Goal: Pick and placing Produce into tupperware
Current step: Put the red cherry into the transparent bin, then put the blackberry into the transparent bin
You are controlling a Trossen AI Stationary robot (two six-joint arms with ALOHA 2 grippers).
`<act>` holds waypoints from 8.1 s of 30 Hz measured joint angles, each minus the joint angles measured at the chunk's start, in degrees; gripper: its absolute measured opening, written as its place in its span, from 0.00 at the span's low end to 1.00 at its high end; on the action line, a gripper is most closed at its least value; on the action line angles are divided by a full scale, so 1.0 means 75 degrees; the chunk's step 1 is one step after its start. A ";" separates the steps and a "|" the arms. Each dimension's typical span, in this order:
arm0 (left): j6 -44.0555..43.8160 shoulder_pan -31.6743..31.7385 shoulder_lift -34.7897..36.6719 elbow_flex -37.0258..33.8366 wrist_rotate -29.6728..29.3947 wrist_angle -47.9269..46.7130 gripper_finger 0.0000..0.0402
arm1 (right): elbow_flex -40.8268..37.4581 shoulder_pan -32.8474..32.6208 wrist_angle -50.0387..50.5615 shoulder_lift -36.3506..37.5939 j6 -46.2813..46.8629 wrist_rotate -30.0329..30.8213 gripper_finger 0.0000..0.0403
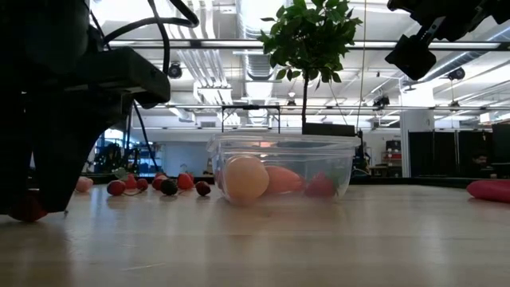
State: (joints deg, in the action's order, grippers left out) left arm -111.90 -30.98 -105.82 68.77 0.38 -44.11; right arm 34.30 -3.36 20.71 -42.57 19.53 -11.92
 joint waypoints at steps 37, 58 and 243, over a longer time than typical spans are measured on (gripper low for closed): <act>0.3581 0.1501 0.0389 0.1306 -0.2928 0.0205 0.23 | 0.0000 0.0001 0.0003 0.0003 0.0000 -0.0002 0.76; 0.7557 0.2815 0.0256 0.1385 -0.2014 0.2544 0.49 | 0.0000 0.0000 0.0000 0.0000 0.0000 -0.0002 0.77; 1.0343 0.3796 0.0618 0.0038 0.0321 0.3689 0.34 | -0.0003 0.0000 0.0003 0.0003 0.0000 -0.0003 0.77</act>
State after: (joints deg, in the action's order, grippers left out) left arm -34.32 -2.51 -101.19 69.05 2.79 -16.45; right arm 34.28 -3.35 20.73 -42.54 19.53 -11.94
